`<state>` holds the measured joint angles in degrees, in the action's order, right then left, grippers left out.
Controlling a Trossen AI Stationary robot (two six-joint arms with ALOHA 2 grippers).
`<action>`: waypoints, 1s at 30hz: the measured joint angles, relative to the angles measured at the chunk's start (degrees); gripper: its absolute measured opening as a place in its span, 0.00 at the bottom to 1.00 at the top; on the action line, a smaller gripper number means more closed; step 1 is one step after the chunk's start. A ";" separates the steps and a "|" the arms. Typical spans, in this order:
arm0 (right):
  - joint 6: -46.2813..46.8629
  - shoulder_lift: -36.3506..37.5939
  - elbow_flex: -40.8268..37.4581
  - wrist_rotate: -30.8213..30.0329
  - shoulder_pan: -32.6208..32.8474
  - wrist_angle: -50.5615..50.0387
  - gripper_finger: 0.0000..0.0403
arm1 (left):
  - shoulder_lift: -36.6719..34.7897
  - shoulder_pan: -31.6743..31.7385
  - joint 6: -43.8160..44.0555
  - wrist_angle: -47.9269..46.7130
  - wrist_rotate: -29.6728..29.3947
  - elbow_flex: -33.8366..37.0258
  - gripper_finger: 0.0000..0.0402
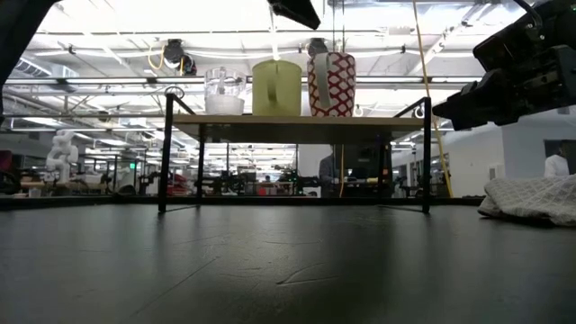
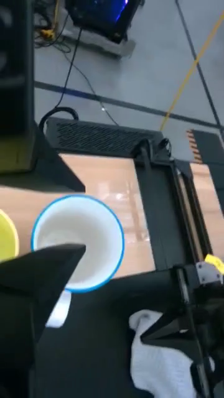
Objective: Stack small to large cups/mugs on shelf
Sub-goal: Return to Home Position
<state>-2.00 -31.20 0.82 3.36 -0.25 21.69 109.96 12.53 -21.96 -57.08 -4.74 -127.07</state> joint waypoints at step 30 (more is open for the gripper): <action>1.79 -0.35 0.00 0.02 0.04 -0.68 0.00 | -8.63 -3.26 1.86 -4.62 9.18 0.11 0.00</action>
<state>-0.21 -31.55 0.82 3.38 -0.21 21.01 101.33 9.26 -20.10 -61.70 4.45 -126.96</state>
